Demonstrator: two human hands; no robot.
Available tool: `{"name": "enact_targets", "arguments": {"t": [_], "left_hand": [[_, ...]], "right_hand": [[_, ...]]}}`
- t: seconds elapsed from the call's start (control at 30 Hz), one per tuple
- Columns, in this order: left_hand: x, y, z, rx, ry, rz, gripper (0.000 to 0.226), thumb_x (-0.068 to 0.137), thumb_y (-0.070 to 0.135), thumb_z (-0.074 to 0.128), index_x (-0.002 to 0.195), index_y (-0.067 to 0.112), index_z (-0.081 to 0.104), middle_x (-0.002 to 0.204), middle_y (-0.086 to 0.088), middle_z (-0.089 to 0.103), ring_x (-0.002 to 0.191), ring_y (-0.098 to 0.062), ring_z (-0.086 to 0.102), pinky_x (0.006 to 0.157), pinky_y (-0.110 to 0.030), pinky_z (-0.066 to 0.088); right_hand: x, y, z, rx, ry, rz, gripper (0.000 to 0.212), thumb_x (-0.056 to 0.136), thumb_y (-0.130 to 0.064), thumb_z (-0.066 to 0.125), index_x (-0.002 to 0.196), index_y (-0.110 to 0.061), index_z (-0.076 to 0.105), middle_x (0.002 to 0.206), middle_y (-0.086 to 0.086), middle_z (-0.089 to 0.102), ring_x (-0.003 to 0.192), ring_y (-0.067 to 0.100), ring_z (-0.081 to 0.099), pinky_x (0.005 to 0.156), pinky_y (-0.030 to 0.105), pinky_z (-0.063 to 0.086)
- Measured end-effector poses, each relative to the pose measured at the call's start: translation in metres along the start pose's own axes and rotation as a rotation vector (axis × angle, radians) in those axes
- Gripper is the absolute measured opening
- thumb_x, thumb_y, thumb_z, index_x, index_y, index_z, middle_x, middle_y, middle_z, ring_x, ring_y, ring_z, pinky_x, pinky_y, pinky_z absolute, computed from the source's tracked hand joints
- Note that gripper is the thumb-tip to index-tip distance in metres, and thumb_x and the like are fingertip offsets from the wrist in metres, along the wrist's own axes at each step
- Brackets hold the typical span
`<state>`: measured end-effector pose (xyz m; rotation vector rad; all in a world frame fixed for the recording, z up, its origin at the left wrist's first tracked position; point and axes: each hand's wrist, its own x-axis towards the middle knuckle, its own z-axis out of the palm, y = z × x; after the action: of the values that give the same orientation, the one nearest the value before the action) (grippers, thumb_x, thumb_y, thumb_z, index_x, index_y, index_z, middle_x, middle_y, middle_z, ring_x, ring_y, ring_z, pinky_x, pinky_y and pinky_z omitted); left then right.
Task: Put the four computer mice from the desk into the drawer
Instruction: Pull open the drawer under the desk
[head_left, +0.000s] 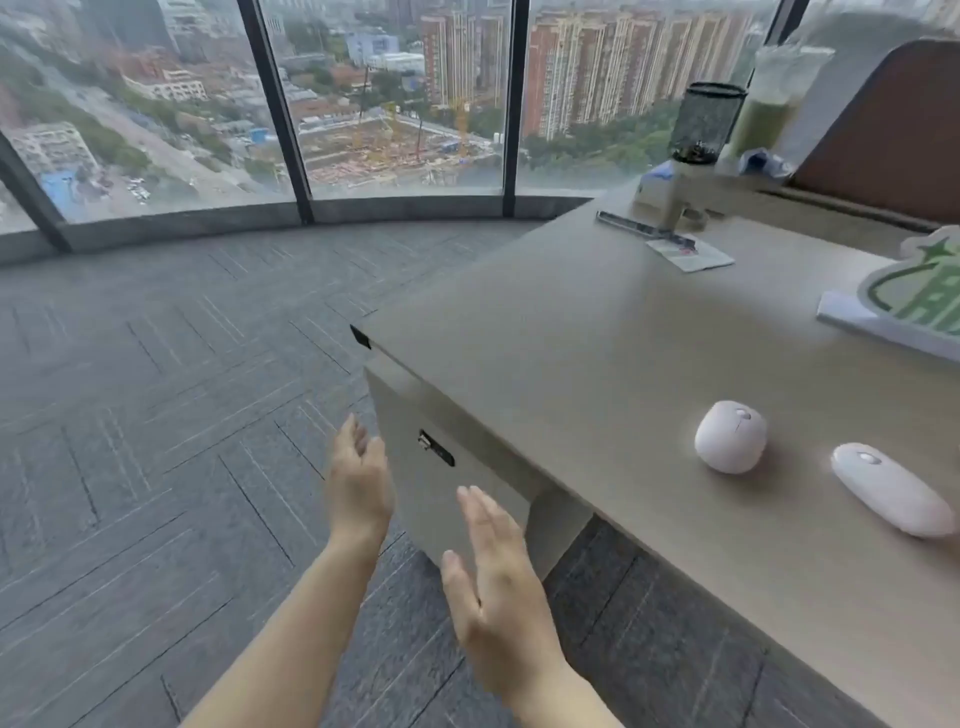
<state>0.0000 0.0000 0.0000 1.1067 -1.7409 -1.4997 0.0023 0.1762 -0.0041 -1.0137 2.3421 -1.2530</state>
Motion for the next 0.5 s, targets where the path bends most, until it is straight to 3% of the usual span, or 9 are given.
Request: {"name": "enact_targets", "arguments": {"t": [0.13, 0.23, 0.33, 0.4, 0.5], "left_hand": [[0.01, -0.043, 0.017, -0.096, -0.04, -0.265, 0.048, 0.098, 0.021, 0.041, 0.144, 0.009, 0.039, 0.142, -0.009, 0.051, 0.128, -0.024, 0.051, 0.104, -0.039, 0.043], [0.025, -0.066, 0.035, -0.231, -0.075, -0.452, 0.039, 0.096, 0.018, 0.044, 0.133, 0.008, 0.05, 0.125, -0.009, 0.058, 0.113, -0.023, 0.058, 0.092, -0.04, 0.046], [0.043, -0.071, 0.053, -0.285, -0.089, -0.543, 0.021, 0.097, 0.018, 0.044, 0.111, 0.008, 0.054, 0.109, -0.009, 0.054, 0.098, -0.022, 0.055, 0.093, -0.04, 0.049], [0.054, -0.075, 0.066, -0.286, -0.087, -0.562, 0.024, 0.097, 0.022, 0.047, 0.114, 0.008, 0.056, 0.107, -0.008, 0.056, 0.098, -0.021, 0.058, 0.096, -0.041, 0.049], [0.069, -0.077, 0.081, -0.311, -0.096, -0.574, 0.021, 0.096, 0.024, 0.05, 0.109, 0.008, 0.055, 0.106, -0.009, 0.059, 0.096, -0.024, 0.061, 0.088, -0.042, 0.053]], "right_hand": [[-0.004, 0.038, 0.014, 0.32, 0.1, 0.379, 0.052, 0.102, -0.025, 0.042, 0.152, -0.024, 0.027, 0.156, -0.01, 0.032, 0.143, 0.005, 0.027, 0.118, 0.029, 0.025], [0.004, 0.059, 0.017, 0.498, 0.21, 0.591, 0.055, 0.102, -0.02, 0.042, 0.154, -0.02, 0.023, 0.157, 0.001, 0.034, 0.142, 0.015, 0.036, 0.104, 0.026, 0.032], [0.025, 0.073, 0.015, 0.59, 0.303, 0.672, 0.058, 0.1, -0.015, 0.045, 0.154, -0.019, 0.023, 0.153, 0.008, 0.039, 0.139, 0.021, 0.04, 0.1, 0.029, 0.035], [0.035, 0.079, 0.018, 0.609, 0.33, 0.675, 0.058, 0.097, -0.012, 0.047, 0.152, -0.02, 0.029, 0.144, 0.006, 0.051, 0.129, 0.02, 0.051, 0.102, 0.034, 0.042], [0.043, 0.084, 0.026, 0.574, 0.359, 0.677, 0.056, 0.092, -0.009, 0.049, 0.147, -0.018, 0.039, 0.141, 0.003, 0.054, 0.128, 0.017, 0.054, 0.109, 0.043, 0.044]]}}
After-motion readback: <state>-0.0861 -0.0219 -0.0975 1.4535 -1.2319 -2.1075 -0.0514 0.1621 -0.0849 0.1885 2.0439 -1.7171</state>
